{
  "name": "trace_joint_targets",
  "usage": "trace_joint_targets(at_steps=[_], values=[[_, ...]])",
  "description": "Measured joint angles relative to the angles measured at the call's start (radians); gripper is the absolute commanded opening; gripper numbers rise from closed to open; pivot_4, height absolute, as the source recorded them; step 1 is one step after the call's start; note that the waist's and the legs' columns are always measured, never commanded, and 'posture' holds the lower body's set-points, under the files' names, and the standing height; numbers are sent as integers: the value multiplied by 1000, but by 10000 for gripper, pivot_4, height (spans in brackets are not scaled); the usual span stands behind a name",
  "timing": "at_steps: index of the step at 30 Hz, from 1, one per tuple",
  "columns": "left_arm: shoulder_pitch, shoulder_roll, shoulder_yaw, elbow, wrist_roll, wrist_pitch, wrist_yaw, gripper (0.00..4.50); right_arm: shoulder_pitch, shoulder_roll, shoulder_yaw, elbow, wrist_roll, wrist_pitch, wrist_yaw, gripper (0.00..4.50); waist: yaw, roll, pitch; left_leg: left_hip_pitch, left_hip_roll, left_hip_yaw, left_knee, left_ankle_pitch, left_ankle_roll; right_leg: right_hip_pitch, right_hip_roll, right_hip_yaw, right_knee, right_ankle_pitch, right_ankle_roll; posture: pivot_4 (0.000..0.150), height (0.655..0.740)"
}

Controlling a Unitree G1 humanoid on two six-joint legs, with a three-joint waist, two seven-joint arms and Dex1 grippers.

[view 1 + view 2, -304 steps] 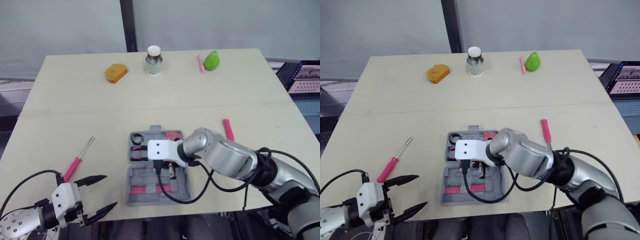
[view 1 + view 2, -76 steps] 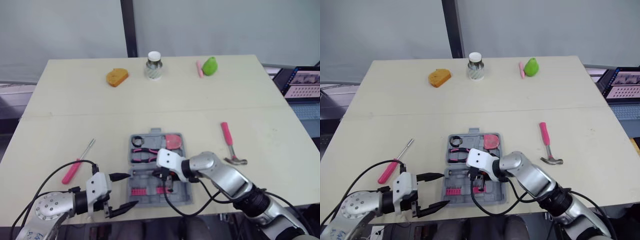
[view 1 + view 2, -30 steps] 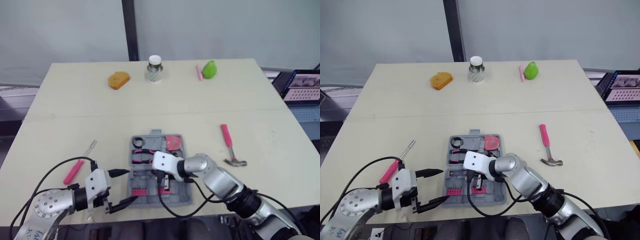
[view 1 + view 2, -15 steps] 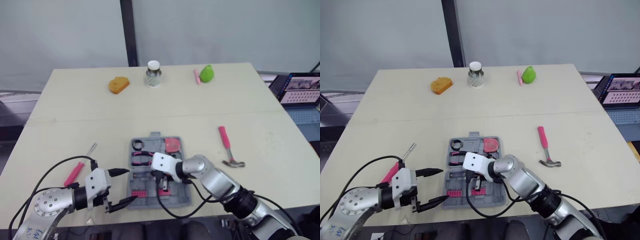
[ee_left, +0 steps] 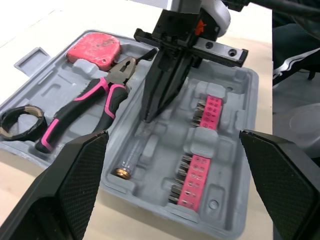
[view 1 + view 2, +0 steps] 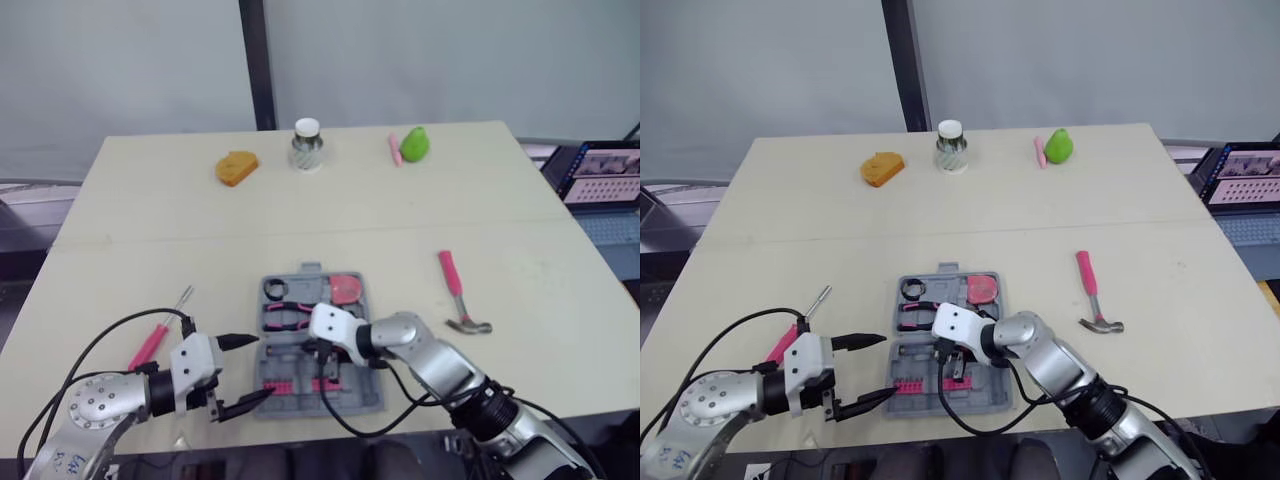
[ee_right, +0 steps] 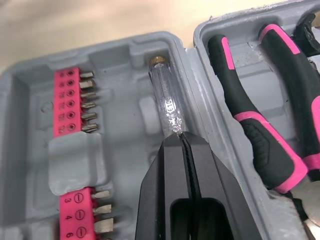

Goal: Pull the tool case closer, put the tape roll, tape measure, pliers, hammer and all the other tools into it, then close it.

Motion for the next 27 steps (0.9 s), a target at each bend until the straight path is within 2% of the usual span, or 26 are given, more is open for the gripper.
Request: trace_joint_targets(at_steps=[8, 15, 21, 27], values=[[-5, -10, -6, 6, 1, 0, 5, 45000, -20, -1, -80, -6, 63, -12, 41, 201, 0, -5, 25, -3, 0, 0, 2, 0, 0, -2, 0, 0, 0, 0, 0, 1500, 7400], [-12, -18, -10, 7, 2, -4, 7, 45000, -71, -4, -168, -41, 109, -8, 41, 201, 1, -6, 27, -3, 0, 0, 1, 0, 0, -3, 0, -1, 1, 0, 0, 1500, 7400], [-12, -19, -10, 8, 6, -5, 6, 45000, -46, -82, -111, -54, 89, -6, 88, 201, 1, -7, 29, -4, 0, 0, 1, 0, 0, -3, 0, -1, 1, 0, 0, 1500, 7400], [2, -19, -5, 11, 9, -6, 4, 45000, -18, -73, -41, -54, 39, -4, 83, 201, -1, -7, 30, -4, 1, 0, 1, 0, 0, -4, 1, 0, 1, 0, 0, 1500, 7400]])
